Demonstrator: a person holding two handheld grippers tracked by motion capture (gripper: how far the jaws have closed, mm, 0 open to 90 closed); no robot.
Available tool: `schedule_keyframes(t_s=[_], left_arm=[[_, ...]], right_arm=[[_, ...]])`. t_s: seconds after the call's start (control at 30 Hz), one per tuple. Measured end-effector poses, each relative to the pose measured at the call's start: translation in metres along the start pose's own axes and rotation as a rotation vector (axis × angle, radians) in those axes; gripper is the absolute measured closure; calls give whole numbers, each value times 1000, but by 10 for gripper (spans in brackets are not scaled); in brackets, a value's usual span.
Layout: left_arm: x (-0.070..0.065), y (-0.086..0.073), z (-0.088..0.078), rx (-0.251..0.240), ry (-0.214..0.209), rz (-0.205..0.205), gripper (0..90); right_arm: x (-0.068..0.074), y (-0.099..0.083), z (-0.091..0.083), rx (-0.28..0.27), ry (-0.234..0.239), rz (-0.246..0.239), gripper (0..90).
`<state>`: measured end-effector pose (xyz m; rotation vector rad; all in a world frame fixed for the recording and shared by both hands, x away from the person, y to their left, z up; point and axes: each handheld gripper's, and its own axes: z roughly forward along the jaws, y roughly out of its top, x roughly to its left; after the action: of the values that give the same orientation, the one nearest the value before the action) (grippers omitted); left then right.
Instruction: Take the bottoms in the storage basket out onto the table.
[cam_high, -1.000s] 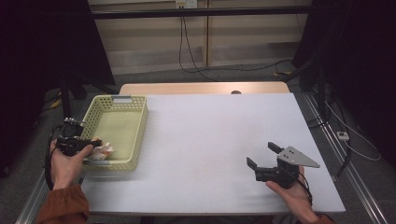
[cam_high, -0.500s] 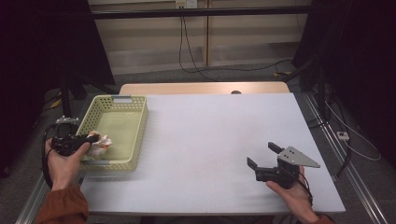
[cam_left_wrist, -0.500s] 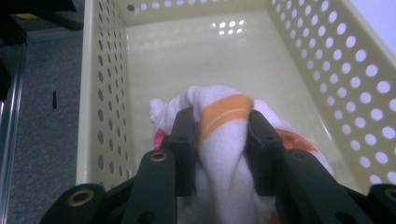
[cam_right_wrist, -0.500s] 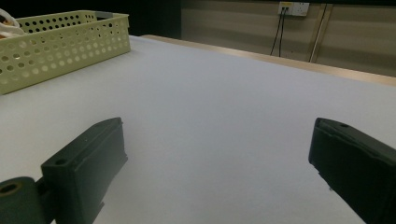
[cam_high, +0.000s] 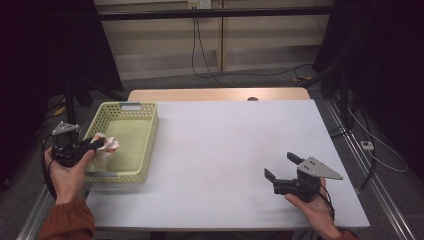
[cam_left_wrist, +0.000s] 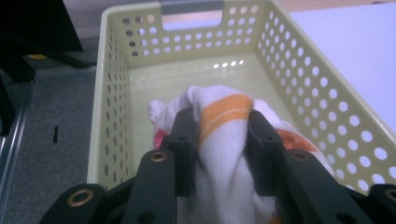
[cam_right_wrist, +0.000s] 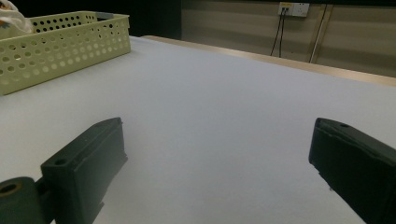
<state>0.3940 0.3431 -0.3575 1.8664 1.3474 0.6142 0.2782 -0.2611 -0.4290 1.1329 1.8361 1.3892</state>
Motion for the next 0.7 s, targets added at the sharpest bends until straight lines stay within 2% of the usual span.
schedule_keyframes(t_s=[0.17,0.33,0.47,0.57,0.7], left_arm=[[-1,1,-4,-36,29,12,682],[-1,2,-8,-69,31,8,683],[-2,3,-11,-106,29,12,682],[-1,3,-14,-140,-9,-6,680],[-1,3,-16,-162,2,1,680]], right_arm=[[0,0,0,0,-4,-1,36],[0,0,0,0,-4,-2,36],[0,0,0,-1,-6,-1,35],[0,0,0,-1,-6,-3,36],[0,0,0,-1,-6,-4,36]])
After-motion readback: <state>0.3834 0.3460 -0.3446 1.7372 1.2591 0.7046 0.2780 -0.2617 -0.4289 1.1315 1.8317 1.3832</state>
